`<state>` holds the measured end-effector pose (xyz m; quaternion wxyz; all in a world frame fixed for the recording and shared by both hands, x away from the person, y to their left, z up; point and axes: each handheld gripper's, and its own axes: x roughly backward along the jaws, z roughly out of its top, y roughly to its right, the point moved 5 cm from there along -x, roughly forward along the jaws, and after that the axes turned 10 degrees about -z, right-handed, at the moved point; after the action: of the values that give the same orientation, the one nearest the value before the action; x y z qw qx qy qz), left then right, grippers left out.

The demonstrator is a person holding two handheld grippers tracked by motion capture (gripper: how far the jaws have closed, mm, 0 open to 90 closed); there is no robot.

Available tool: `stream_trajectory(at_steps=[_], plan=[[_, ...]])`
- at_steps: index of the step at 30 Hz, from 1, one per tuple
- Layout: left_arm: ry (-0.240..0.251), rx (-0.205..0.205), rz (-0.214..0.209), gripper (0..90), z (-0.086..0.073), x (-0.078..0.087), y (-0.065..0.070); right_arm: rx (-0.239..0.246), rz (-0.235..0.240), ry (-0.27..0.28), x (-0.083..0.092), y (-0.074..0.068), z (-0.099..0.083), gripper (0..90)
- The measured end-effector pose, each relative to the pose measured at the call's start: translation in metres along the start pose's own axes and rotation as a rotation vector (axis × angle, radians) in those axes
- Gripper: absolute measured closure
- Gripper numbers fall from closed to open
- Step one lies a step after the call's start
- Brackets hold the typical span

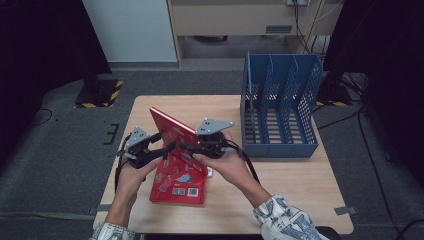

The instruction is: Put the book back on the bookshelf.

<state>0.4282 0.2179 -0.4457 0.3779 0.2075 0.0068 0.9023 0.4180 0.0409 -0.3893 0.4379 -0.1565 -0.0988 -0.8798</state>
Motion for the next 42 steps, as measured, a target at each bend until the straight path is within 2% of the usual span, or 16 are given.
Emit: stream_trajectory(at_steps=[5, 14, 21, 26, 34, 40, 42], plan=[[0.001, 0.008, 0.003, 28.4, -0.001, 0.001, -0.001, -0.01, -0.02, 0.015, -0.003, 0.001, 0.005, 58.0], [-0.001, 0.008, 0.001, 27.8, -0.002, 0.001, -0.002, -0.02, -0.023, 0.025, -0.009, -0.001, 0.007, 62.8], [0.004, 0.026, 0.002, 26.8, -0.005, 0.001, -0.002, -0.023, -0.035, 0.038, -0.01, 0.001, 0.009, 66.3], [-0.032, 0.024, 0.016, 23.9, -0.016, 0.001, -0.004, -0.023, -0.035, 0.041, -0.012, 0.0, 0.009, 66.8], [-0.043, 0.04, 0.022, 23.1, -0.031, 0.0, -0.008, -0.038, -0.031, 0.053, -0.014, 0.001, 0.009, 72.3], [-0.087, 0.049, 0.041, 21.0, -0.051, -0.004, -0.015, -0.04, -0.035, 0.059, -0.014, 0.003, 0.009, 74.2], [-0.097, 0.063, 0.04, 20.3, -0.056, -0.005, -0.017, -0.04, -0.037, 0.059, -0.014, 0.004, 0.009, 74.8]])
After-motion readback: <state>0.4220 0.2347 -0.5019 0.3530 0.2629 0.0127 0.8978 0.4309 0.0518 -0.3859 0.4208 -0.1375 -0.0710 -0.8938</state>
